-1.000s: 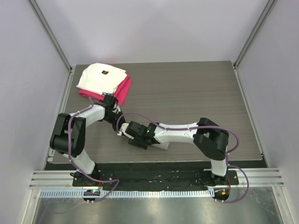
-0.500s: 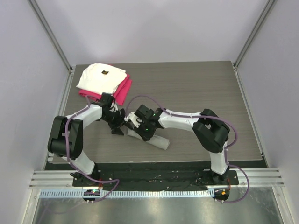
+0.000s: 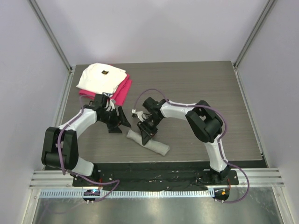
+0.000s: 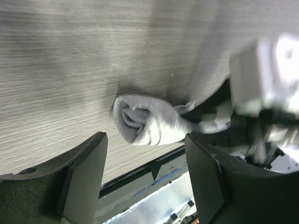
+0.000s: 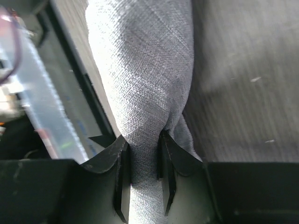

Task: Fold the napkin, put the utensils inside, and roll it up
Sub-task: Roll the napkin with the utensil

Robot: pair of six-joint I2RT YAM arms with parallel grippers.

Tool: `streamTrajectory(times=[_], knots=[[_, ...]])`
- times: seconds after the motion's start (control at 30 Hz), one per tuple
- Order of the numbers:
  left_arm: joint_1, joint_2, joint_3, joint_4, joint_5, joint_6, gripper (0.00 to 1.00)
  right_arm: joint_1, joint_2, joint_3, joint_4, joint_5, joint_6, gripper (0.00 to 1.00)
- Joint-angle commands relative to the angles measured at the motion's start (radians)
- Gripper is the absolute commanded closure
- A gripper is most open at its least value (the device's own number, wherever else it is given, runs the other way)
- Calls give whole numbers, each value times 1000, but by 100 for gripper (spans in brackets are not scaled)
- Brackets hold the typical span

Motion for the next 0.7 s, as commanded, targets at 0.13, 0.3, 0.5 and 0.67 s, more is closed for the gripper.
streamTrajectory(times=[0.13, 0.3, 0.5, 0.67], knots=[[-54, 7, -55, 140, 110, 5, 32, -96, 101, 82, -34, -204, 11, 80], [-82, 43, -54, 172, 74, -5, 36, -119, 140, 100, -52, -215, -3, 82], [-82, 53, -42, 172, 1, 2, 43, -125, 154, 103, -60, -216, -9, 83], [-83, 26, -23, 160, -66, 5, 42, -126, 159, 103, -69, -213, -9, 83]])
